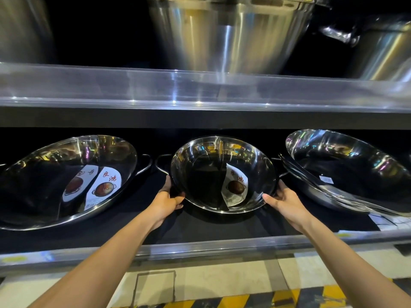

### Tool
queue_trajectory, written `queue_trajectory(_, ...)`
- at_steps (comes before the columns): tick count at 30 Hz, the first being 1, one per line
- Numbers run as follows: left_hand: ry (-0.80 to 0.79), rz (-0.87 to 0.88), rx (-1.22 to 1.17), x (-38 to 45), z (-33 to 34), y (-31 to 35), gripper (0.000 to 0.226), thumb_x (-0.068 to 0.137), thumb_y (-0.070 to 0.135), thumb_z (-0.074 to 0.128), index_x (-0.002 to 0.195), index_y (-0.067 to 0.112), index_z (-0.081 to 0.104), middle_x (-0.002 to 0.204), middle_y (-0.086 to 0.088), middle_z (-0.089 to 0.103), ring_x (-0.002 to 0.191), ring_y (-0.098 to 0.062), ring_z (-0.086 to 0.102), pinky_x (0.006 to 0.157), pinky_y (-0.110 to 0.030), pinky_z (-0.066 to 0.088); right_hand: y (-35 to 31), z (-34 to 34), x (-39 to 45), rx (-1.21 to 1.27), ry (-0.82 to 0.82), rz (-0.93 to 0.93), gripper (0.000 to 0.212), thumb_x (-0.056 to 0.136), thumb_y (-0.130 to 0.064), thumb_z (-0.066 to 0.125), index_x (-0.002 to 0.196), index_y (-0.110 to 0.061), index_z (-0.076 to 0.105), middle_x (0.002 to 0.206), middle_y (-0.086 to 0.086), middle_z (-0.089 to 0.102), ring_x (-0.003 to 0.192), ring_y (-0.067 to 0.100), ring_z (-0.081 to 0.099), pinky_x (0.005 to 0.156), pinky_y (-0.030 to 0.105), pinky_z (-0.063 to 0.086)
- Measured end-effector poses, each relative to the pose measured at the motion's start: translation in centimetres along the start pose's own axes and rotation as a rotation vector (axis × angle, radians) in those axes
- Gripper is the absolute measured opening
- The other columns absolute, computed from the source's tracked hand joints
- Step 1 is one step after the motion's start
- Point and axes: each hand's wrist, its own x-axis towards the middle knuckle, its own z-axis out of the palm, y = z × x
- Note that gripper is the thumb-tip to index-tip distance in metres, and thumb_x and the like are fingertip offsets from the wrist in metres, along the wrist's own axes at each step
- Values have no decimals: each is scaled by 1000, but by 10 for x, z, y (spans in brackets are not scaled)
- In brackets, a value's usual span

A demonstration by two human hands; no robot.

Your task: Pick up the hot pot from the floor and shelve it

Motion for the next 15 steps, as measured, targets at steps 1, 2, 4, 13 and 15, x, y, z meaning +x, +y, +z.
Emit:
queue_trajectory(1,-3,1,-2,-1,0,0,80,90,-8,44,144,31,-1,151,-8,28,114,-15,50,96,-36,46,0,0,0,2,-1,2,53,87,-1,58,133,-17,37,134,11,53,123,25,51,112,49,36)
queue_trajectory(2,-3,1,-8,-1,0,1,80,89,-8,44,144,31,0,152,-8,26,115,-16,50,96,-36,46,0,0,1,-1,-4,6,54,88,-1,58,134,-17,36,135,11,53,124,25,50,112,50,35)
queue_trajectory(4,3,-6,-24,0,0,2,81,89,-10,43,144,31,1,153,-8,24,113,-15,50,97,-36,46,0,-1,1,-5,-10,12,55,88,-2,59,135,-19,35,136,10,52,124,25,50,111,51,36)
queue_trajectory(13,-41,-18,-34,-4,-1,4,76,89,-10,41,145,30,9,148,-9,34,117,-19,52,101,-40,46,3,-1,9,89,-6,98,69,89,-4,57,144,-19,20,147,9,39,134,26,39,110,49,37)
queue_trajectory(15,3,2,136,-10,-4,5,57,90,-3,44,140,19,27,135,-15,50,110,-25,57,98,-44,49,2,2,3,-45,91,91,63,90,-7,57,144,-14,24,144,11,44,132,27,43,109,47,39)
